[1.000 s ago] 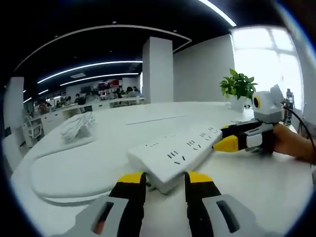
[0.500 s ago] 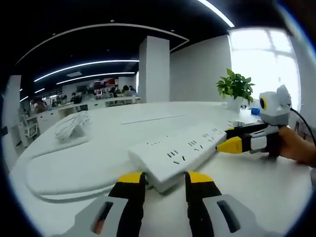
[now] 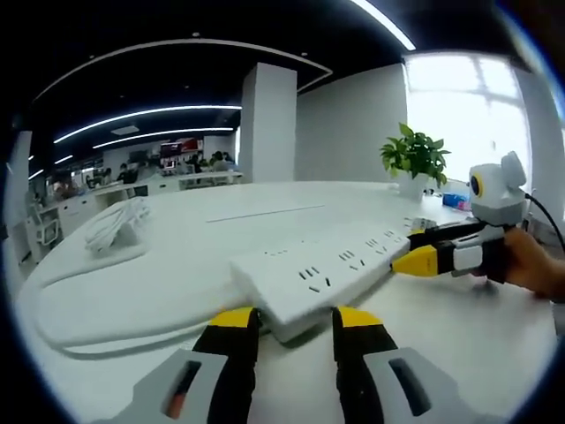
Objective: Straighten the power strip on the desk, plug the charger into it
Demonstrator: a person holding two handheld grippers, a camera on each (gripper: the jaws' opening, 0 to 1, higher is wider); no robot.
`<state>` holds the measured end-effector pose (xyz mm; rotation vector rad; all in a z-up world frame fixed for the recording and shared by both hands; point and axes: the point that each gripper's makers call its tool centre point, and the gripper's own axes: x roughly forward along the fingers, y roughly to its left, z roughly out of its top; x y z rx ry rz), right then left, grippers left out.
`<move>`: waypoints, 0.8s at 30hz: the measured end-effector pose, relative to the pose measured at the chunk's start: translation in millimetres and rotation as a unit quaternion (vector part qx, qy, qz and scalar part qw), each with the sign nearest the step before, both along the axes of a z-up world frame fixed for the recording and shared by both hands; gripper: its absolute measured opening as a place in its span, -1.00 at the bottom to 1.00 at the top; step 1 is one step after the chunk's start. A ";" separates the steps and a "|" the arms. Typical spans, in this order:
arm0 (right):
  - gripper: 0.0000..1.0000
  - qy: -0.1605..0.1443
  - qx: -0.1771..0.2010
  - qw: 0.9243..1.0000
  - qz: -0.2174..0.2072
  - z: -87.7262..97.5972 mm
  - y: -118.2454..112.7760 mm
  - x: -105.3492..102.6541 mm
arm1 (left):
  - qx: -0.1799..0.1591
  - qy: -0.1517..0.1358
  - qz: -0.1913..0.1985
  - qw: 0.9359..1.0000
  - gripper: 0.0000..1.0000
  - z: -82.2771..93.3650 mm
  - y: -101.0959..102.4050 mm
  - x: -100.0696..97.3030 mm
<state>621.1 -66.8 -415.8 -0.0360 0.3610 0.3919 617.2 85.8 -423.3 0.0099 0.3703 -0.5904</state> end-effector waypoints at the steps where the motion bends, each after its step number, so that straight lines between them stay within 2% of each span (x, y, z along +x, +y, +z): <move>1: -0.13 0.000 -0.001 1.000 0.000 -0.1 0.2 -0.5 | 0.000 0.000 0.000 1.000 -0.34 -0.1 -0.1 0.0; 5: -0.13 0.002 -0.010 1.000 0.007 -0.4 -0.4 -1.5 | 0.000 0.000 -0.001 1.000 -0.34 -0.3 0.0 -0.5; 7: -0.13 -0.002 -0.004 1.000 0.019 4.3 -1.7 -0.4 | 0.005 0.000 0.001 1.000 -0.33 0.0 -0.2 -0.7; 9: -0.13 -0.021 0.012 0.999 0.027 16.3 -2.9 1.6 | 0.017 -0.014 0.005 1.000 -0.32 2.7 0.7 -1.0; 14: 0.11 -0.019 -0.012 0.999 0.048 16.8 -4.6 2.5 | 0.017 -0.024 0.021 0.999 -0.28 6.2 8.1 -1.1; 20: 0.04 0.006 -0.008 0.999 0.050 4.5 -8.1 4.1 | 0.018 -0.020 0.028 0.999 -0.30 4.0 12.4 -3.4; 24: -0.20 0.003 -0.004 0.999 0.051 6.5 -6.8 3.2 | 0.010 -0.010 0.025 1.000 -0.37 1.7 11.2 -3.8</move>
